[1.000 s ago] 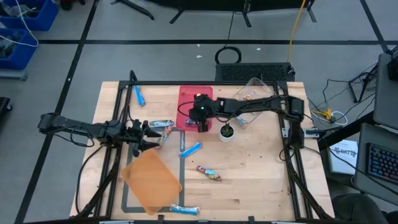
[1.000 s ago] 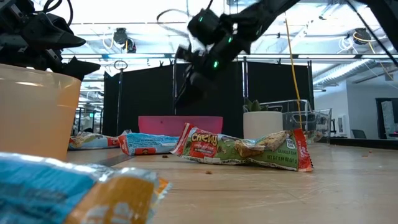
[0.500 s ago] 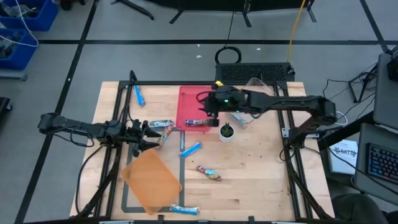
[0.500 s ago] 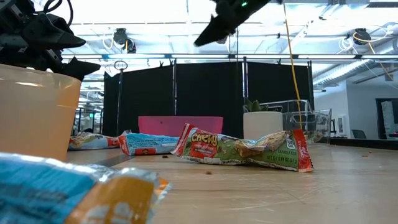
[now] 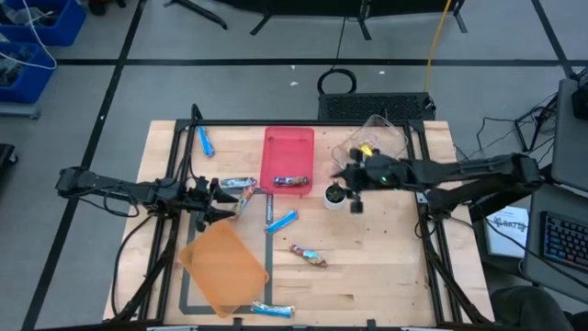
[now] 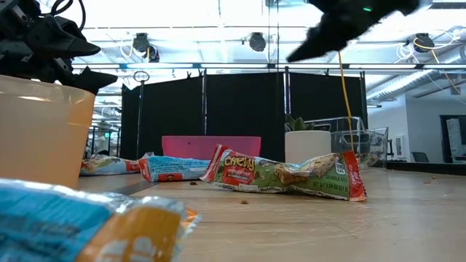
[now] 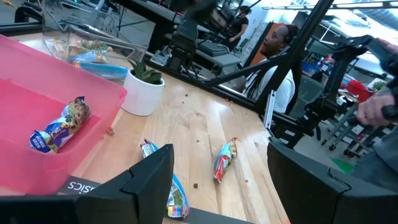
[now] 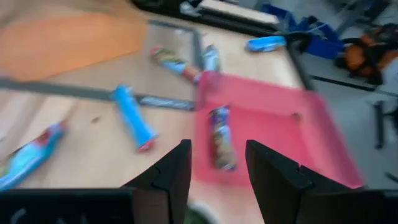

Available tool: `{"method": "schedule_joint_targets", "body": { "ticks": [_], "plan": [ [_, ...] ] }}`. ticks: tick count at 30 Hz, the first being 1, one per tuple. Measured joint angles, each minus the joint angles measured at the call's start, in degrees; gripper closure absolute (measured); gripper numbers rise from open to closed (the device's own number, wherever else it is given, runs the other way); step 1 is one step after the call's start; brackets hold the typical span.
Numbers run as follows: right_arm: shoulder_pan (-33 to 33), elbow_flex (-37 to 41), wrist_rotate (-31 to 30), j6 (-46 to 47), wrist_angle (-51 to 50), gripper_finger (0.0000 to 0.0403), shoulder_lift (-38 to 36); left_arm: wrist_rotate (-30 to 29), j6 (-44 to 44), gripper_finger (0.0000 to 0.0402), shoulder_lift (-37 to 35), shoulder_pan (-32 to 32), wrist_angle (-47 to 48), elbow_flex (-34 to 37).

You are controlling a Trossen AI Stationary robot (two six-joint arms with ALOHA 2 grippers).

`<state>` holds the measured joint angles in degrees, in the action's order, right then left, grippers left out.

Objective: Pick and place Granola Bars by type
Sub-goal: Put the red granola bar into the orange bin

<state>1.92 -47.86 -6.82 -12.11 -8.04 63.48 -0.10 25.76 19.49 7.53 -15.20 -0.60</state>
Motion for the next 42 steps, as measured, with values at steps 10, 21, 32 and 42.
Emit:
{"method": "schedule_joint_targets", "body": {
  "ticks": [10, 21, 32, 42],
  "plan": [
    [-11.9, 16.1, 1.1, 6.7, 5.2, 0.0260, -11.7, 0.0, 0.0, 0.0144, 0.0, 0.0, 0.0, 0.0],
    [-21.5, 27.6, 1.1, 9.9, 15.1, 0.0257, -17.9, 0.0, 0.0, 0.0144, 0.0, 0.0, 0.0, 0.0],
    [-27.6, 35.8, 1.1, 13.1, 19.9, 0.0257, -24.8, 0.0, 0.0, 0.0144, 0.0, 0.0, 0.0, 0.0],
    [-30.6, 39.1, 1.1, 11.3, 19.8, 0.0258, -31.2, 0.0, 0.0, 0.0144, 0.0, 0.0, 0.0, 0.0]
  ]
}}
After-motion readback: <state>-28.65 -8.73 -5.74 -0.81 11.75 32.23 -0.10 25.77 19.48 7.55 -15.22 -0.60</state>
